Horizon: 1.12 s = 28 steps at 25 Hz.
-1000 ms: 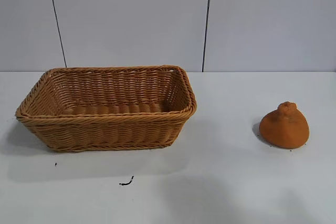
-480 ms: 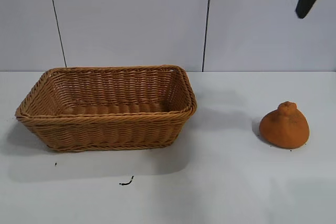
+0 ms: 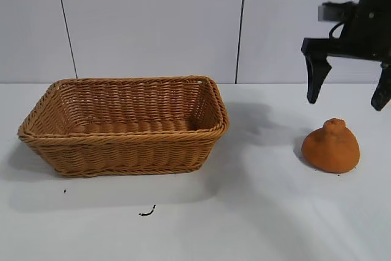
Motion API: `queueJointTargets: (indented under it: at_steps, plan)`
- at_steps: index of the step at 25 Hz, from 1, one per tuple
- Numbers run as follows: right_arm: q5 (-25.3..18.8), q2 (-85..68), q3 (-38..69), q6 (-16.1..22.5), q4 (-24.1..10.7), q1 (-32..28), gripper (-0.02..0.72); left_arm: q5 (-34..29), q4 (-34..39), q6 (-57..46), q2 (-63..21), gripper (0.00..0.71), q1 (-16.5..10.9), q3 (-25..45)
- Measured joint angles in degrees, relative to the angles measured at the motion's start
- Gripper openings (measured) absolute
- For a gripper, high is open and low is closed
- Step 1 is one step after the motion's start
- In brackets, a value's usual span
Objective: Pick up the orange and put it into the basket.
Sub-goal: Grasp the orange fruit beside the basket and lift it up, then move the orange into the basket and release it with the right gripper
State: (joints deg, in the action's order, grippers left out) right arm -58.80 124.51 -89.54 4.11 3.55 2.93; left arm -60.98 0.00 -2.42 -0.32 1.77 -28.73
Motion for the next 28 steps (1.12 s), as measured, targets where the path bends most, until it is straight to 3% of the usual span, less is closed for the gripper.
queueJointTargets:
  at_steps: [3,5,8,11,12,20,24,28]
  plan:
    - [0.54,2.17,0.0,0.0,0.0,0.0,0.693,0.0,0.0,0.0,0.0,0.666,0.0,0.0]
    - [0.81,2.92,0.0,0.0,-0.07,0.0,0.654,0.05,0.0,0.0,0.0,0.666,0.0,0.0]
    - [0.82,3.04,-0.06,0.0,-0.26,0.0,0.435,0.05,0.0,0.0,0.0,0.666,0.0,0.0]
    - [-1.29,2.95,-1.17,-0.14,-0.29,0.0,0.099,0.05,0.0,0.0,0.0,0.666,0.0,0.0]
    - [-2.2,2.68,-1.94,-0.29,-0.29,0.0,0.064,0.05,0.0,0.0,0.0,0.666,0.0,0.0]
    - [-9.68,-2.06,-15.44,-1.42,-0.29,0.0,0.064,0.05,0.0,0.0,0.0,0.666,0.0,0.0]
    - [-10.13,-3.25,-21.67,-1.36,-0.15,0.44,0.064,0.05,0.0,0.0,0.0,0.666,0.0,0.0]
    - [-10.78,-3.36,-27.47,-0.26,-0.22,5.08,0.064,0.05,0.0,0.0,0.0,0.666,0.0,0.0]
